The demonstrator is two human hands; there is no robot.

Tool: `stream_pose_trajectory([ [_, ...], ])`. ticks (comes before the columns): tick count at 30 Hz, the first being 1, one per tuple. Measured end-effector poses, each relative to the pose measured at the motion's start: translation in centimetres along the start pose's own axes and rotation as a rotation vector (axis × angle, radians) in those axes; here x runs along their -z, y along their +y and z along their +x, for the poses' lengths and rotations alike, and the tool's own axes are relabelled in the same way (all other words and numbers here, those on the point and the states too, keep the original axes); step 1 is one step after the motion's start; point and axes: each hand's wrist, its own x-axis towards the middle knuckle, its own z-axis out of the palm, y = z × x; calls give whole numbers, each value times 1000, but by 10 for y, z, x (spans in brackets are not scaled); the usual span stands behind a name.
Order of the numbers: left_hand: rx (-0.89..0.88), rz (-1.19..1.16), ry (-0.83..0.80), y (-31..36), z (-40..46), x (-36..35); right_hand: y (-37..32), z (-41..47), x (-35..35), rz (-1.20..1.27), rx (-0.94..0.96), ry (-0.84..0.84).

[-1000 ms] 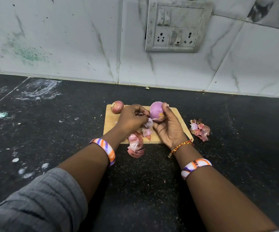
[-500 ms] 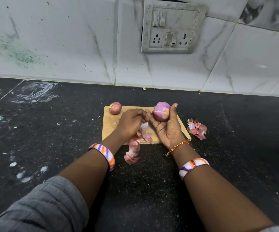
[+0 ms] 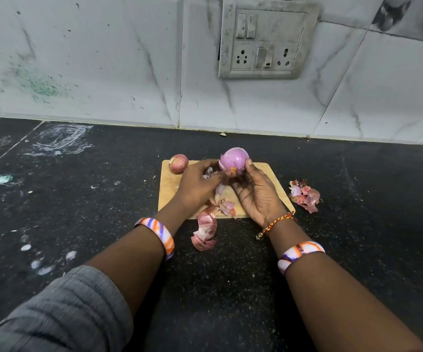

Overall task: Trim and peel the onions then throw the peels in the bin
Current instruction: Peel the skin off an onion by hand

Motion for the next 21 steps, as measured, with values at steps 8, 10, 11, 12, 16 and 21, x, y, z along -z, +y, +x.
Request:
stream_pose_trajectory([
  [8, -90, 27, -4, -1, 0, -1, -3, -4, 1, 56, -56, -59],
  [10, -70, 60, -8, -1, 1, -2, -2, -5, 1, 26, -48, -97],
  [11, -53, 81, -7, -1, 1, -3, -2, -5, 0, 11, -47, -107],
  [12, -38, 94, -10, -1, 1, -3, -1, -4, 0, 8, -47, -100],
  [16, -33, 111, 4, -3, 3, -3, 0, -2, 1, 20, -37, -94],
  [21, -30, 221, 72, -2, 4, -7, 0, -7, -4, -107, -8, -126],
])
